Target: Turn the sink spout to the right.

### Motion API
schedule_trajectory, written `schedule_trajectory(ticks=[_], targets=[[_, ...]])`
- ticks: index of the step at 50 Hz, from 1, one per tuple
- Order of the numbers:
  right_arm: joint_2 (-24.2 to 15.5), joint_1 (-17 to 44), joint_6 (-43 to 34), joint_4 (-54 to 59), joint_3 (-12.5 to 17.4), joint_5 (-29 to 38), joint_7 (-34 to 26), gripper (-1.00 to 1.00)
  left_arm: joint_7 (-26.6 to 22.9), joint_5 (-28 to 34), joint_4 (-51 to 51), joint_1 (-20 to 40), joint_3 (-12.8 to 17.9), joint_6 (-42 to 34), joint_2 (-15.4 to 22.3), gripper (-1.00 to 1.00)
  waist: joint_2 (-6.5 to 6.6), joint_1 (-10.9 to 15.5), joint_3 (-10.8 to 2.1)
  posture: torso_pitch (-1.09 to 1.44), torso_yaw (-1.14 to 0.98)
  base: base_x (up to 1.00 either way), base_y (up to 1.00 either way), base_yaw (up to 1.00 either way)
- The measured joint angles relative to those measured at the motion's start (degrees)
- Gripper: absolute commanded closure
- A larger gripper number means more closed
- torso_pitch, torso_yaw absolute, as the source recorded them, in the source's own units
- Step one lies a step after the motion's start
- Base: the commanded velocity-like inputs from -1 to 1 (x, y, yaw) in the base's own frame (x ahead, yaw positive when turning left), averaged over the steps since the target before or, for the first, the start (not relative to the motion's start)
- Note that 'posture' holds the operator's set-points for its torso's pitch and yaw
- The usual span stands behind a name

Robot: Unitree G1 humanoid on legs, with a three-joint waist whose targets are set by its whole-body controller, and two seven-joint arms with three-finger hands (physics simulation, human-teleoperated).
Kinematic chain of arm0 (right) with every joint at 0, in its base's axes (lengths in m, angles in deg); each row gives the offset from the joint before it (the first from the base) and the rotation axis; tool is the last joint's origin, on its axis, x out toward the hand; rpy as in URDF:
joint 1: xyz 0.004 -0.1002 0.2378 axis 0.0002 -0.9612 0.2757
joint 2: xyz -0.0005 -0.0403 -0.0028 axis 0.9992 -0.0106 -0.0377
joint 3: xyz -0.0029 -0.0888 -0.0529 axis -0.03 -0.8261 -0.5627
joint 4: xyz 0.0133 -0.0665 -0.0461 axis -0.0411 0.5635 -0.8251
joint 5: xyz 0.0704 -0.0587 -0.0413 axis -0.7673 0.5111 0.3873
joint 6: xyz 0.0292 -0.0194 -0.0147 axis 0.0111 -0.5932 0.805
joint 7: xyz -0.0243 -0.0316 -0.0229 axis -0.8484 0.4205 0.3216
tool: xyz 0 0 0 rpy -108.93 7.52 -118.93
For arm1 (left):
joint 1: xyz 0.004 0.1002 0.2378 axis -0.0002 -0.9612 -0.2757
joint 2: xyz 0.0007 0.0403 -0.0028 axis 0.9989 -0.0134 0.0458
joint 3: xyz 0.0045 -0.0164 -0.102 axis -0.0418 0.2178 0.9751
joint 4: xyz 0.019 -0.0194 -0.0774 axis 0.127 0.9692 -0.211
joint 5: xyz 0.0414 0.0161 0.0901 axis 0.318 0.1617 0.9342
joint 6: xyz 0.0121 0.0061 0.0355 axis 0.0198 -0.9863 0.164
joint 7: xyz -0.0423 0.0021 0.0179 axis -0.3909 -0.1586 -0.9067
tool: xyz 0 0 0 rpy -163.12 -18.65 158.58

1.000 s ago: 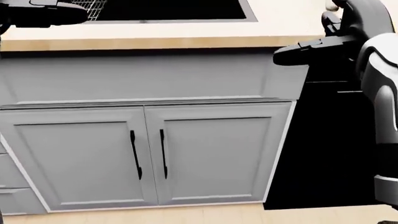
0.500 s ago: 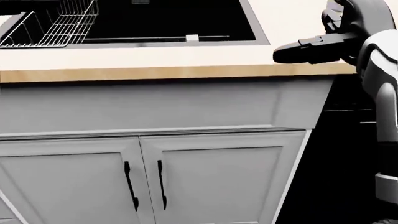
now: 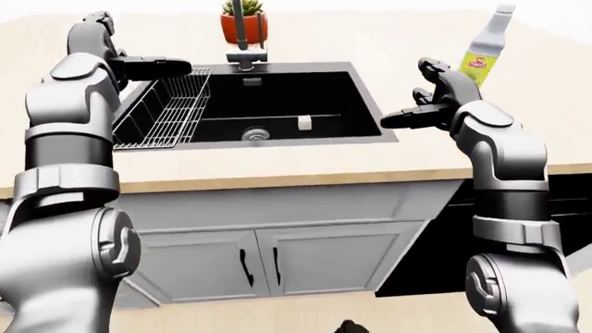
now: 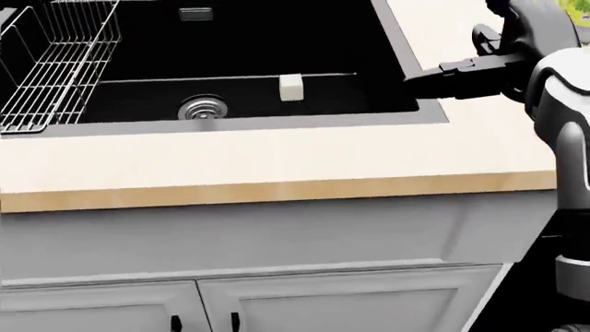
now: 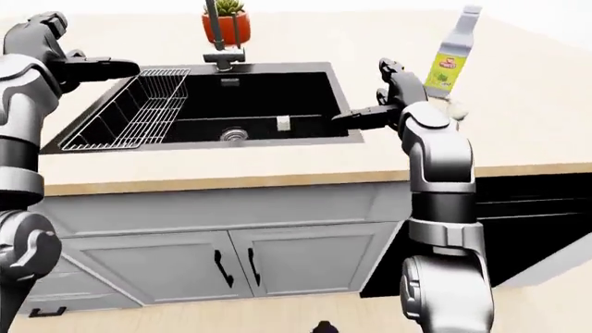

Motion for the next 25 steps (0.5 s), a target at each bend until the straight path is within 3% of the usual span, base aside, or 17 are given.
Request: schedule_trajectory(ticks=[4,6,7,9,11,15,18,23,25], targets=[[-0.56,1.22,-0.26,-1.15,0.42,0.19,0.05,-1.00,-0.39,0.36,2.47,0.95,0.35,0.37,1.04,-1.00,-4.13,0.21,-2.05,0.00,0.00,0.10,0.00,0.00],[-0.99,1.45,0.53,-1.25,1.03,0.44,0.23,-1.00,-0.73,0.28,1.91,0.55,0.33,0.96,0.65,-1.00,-3.03,-0.07,-1.39,0.00,0.00,0.10,0.00,0.00],[-1.05,1.35,0.56,-0.84,1.17,0.66,0.35,-1.00,-1.04,0.16,2.17,0.57,0.04,1.03,0.41,-1.00,-3.29,-0.37,-1.36,0.00,0.00,0.10,0.00,0.00],[-0.98,1.40,0.15,0.07,0.88,1.00,0.39,-1.00,-1.52,0.07,3.40,1.03,-0.29,1.33,0.51,-1.00,-3.64,-0.55,-2.17,0.00,0.00,0.10,0.00,0.00],[-0.95,1.59,0.04,0.05,0.66,1.07,0.21,-1.00,-1.53,0.27,4.43,1.58,-0.12,1.96,1.12,-1.00,-2.86,-0.33,-2.95,0.00,0.00,0.09,0.00,0.00],[-1.07,1.75,0.61,-0.48,0.93,1.06,0.01,-1.00,-0.73,0.99,5.49,2.66,0.39,3.44,2.20,-1.00,0.06,0.16,-2.97,0.00,0.00,0.10,0.00,0.00],[-1.41,2.44,0.11,0.08,1.00,1.11,-0.11,-1.00,-0.41,1.08,6.79,3.19,0.57,4.71,2.39,-1.00,3.49,0.19,-3.21,0.00,0.00,0.10,0.00,0.00],[-0.28,1.44,-0.78,0.28,-0.38,0.60,-0.63,-1.00,-0.14,1.15,8.99,1.83,0.96,4.71,3.06,-1.00,3.03,0.93,-2.81,0.00,0.00,0.10,0.00,0.00],[-0.37,1.40,-1.07,0.29,-0.05,0.59,-0.65,-1.00,-0.19,1.10,9.19,1.90,0.81,4.14,2.95,-1.00,1.93,0.93,-2.87,0.00,0.00,0.10,0.00,0.00]])
